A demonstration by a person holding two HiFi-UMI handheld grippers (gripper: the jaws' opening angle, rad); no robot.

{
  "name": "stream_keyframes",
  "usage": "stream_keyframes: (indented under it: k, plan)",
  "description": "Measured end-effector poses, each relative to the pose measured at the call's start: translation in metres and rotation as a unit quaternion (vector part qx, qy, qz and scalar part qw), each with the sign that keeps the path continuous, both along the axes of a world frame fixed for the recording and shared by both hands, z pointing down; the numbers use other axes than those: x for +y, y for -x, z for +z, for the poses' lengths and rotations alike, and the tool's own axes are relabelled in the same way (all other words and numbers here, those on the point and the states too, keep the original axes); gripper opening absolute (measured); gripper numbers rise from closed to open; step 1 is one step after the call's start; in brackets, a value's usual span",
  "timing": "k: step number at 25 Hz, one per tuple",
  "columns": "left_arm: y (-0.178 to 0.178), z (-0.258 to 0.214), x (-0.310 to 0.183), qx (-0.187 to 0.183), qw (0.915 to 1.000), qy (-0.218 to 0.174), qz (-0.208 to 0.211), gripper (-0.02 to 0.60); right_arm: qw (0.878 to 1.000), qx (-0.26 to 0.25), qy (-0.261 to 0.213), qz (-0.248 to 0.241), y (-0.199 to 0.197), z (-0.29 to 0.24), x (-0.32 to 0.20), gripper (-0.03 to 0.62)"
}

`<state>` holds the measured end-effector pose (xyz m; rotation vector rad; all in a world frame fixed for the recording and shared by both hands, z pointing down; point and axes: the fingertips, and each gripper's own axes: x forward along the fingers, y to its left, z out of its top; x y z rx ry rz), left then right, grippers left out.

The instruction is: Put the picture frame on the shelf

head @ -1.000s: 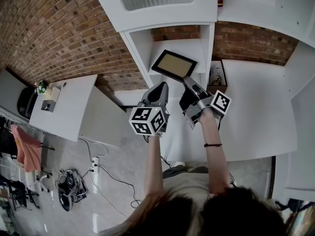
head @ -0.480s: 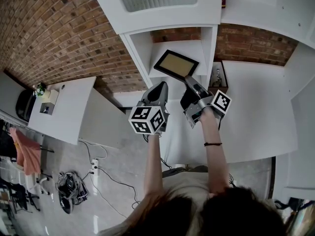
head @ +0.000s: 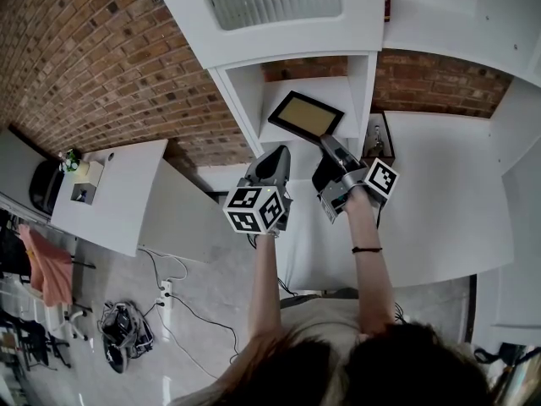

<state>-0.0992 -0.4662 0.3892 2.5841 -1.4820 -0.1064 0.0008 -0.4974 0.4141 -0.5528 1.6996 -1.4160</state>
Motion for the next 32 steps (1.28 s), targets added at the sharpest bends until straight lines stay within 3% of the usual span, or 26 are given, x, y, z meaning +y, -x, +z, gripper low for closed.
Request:
stream_keyframes:
  k: [32]
  plan:
    - [-0.008, 0.016, -0.020, 0.006, 0.9997, 0.017, 0.018, 0.011, 1.000, 0.002, 0.019, 0.010, 0.000, 0.016, -0.020, 0.075]
